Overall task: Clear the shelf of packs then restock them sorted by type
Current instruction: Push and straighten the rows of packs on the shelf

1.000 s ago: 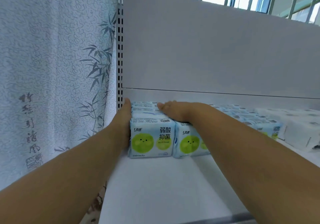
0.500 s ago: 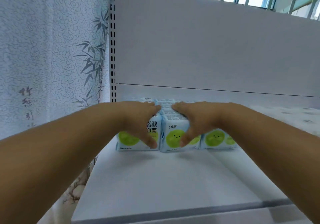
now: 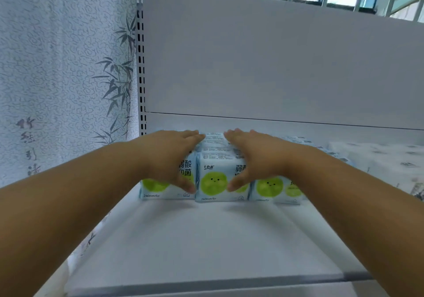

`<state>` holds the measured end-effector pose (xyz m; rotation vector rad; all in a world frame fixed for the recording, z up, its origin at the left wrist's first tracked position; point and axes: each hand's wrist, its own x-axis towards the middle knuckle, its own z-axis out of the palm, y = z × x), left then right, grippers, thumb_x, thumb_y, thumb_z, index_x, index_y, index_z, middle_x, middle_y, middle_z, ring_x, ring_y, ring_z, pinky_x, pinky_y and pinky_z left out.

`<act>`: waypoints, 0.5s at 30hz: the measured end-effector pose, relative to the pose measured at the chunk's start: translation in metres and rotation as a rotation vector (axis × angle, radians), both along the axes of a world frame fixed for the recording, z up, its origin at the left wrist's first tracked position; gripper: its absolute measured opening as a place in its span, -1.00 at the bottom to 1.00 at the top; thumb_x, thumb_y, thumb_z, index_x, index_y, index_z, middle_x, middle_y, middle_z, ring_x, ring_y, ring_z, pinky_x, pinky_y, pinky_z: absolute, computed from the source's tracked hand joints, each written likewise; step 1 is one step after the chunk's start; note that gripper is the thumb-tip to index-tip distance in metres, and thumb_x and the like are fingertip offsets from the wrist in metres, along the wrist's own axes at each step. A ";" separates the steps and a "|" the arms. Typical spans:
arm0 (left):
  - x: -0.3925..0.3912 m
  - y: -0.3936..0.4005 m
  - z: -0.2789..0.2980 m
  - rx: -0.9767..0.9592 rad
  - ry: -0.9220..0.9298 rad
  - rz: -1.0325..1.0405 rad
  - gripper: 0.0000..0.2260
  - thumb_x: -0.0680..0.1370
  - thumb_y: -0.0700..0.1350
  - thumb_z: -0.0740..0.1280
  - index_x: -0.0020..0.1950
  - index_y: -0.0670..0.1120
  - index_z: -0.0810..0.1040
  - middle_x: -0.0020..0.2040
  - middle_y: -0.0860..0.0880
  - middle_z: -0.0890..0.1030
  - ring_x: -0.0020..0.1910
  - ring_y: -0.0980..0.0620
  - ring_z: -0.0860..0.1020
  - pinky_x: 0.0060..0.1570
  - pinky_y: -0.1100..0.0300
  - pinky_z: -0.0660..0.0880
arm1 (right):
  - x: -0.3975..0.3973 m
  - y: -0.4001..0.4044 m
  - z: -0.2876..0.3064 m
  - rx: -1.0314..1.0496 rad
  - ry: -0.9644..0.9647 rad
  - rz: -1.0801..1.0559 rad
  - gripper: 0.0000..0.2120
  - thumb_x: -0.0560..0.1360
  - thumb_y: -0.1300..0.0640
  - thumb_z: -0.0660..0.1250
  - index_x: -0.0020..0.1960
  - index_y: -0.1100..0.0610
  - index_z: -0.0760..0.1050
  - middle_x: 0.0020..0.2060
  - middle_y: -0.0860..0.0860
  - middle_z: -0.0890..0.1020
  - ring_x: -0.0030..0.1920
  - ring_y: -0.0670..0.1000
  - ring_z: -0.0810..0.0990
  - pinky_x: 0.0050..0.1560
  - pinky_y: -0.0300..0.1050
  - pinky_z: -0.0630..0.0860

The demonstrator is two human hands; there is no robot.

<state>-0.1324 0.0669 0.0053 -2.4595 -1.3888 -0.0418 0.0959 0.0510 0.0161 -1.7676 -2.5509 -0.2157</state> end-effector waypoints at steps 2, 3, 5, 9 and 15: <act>0.017 -0.009 0.000 0.058 -0.001 -0.031 0.09 0.29 0.46 0.39 0.61 0.07 -0.09 0.61 0.12 0.03 0.53 0.04 0.18 0.45 0.11 0.18 | 0.024 -0.004 0.008 -0.005 -0.036 -0.030 0.29 0.13 -0.40 0.52 0.60 -0.08 -0.17 0.59 -0.11 -0.05 0.58 0.09 0.00 0.52 0.02 0.03; 0.028 -0.012 -0.001 0.078 0.002 -0.039 0.05 0.32 0.43 0.39 0.61 0.06 -0.08 0.61 0.09 0.03 0.53 0.02 0.19 0.45 0.11 0.18 | 0.035 -0.004 0.009 -0.021 -0.060 -0.056 0.31 0.12 -0.40 0.53 0.59 -0.09 -0.20 0.59 -0.11 -0.09 0.58 0.08 -0.02 0.53 0.03 0.03; 0.047 -0.012 -0.004 0.109 0.038 -0.043 0.00 0.36 0.35 0.41 0.60 0.05 -0.06 0.61 0.05 0.07 0.50 -0.02 0.24 0.45 0.06 0.24 | 0.053 -0.001 0.008 -0.062 -0.091 -0.095 0.31 0.13 -0.36 0.55 0.59 -0.10 -0.21 0.59 -0.11 -0.07 0.57 0.04 0.03 0.51 0.01 0.08; 0.063 -0.009 -0.008 0.110 0.144 -0.001 -0.10 0.42 0.24 0.43 0.59 0.06 0.01 0.55 0.06 0.21 0.42 -0.03 0.35 0.33 0.03 0.39 | 0.064 0.007 -0.004 -0.076 -0.020 -0.041 0.17 0.11 -0.27 0.61 0.55 -0.12 0.05 0.45 -0.10 0.36 0.38 0.03 0.40 0.31 -0.04 0.37; 0.074 -0.014 -0.006 0.068 0.144 0.076 -0.07 0.41 0.21 0.46 0.60 0.08 -0.04 0.59 0.07 0.13 0.48 -0.02 0.28 0.41 0.04 0.30 | 0.072 0.012 -0.008 -0.031 -0.016 0.049 0.15 0.14 -0.32 0.57 0.56 -0.08 0.06 0.43 -0.08 0.39 0.35 0.04 0.42 0.29 -0.01 0.40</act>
